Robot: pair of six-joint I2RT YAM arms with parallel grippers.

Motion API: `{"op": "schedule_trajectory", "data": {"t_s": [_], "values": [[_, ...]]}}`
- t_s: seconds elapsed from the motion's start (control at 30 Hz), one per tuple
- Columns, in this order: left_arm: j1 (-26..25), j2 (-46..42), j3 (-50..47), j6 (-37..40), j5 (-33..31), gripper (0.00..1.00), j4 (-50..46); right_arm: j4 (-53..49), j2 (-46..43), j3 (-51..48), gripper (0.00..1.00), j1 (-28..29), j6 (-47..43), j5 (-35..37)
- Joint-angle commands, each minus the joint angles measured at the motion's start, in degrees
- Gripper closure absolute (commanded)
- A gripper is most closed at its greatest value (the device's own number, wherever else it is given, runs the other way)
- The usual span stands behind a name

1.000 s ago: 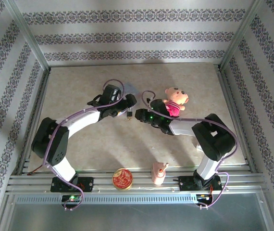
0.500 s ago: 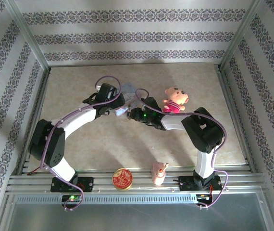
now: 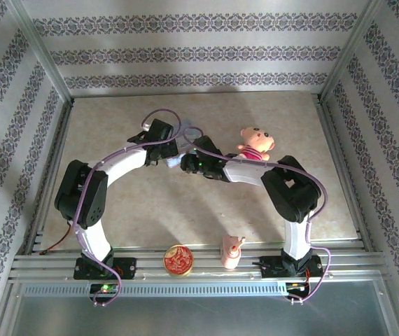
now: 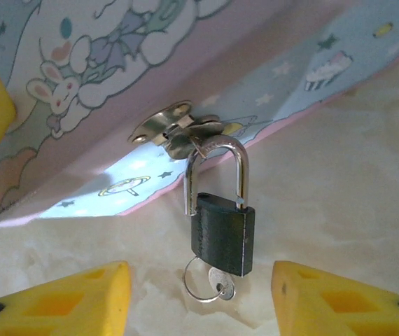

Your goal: Unlock a padlock with a key

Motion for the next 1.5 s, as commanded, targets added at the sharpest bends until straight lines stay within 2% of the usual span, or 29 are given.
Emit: {"op": "schedule_trajectory", "data": {"t_s": [0.0, 0.2, 0.27, 0.9, 1.07, 1.23, 1.37, 1.47], "values": [[2.10, 2.12, 0.38, 1.03, -2.19, 0.01, -3.61, -9.30, 1.94, 4.02, 0.38, 1.55, -4.47, 7.23], [2.69, 2.32, 0.15, 0.66, -0.82, 0.01, -3.00, -13.96, 5.10, 9.40, 0.27, 2.71, -6.79, 9.87], [2.75, 2.38, 0.14, 0.66, -0.63, 0.01, -3.00, -14.44, 6.16, 10.64, 0.26, 2.93, -7.63, 9.89], [2.88, 2.47, -0.20, -0.56, 0.50, 0.01, -2.47, -21.93, 13.77, 19.39, 0.31, 4.21, -14.08, 13.35], [3.34, 2.25, -0.63, -0.92, 0.87, 0.01, -2.47, -23.17, 14.35, 19.00, 0.39, 3.62, -14.29, 14.11], [3.50, 1.90, -0.89, -0.97, 0.95, 0.01, -2.38, -20.74, 12.05, 15.34, 0.48, 1.65, -13.28, 11.98], [3.71, 1.78, -1.09, -1.01, 0.96, 0.01, -2.30, -16.53, 9.25, 11.47, 0.58, -0.30, -12.83, 7.31], [3.91, 1.58, -1.15, -1.10, 1.13, 0.01, -2.21, -13.30, 7.94, 9.07, 0.62, -1.65, -12.77, 2.86]]}}
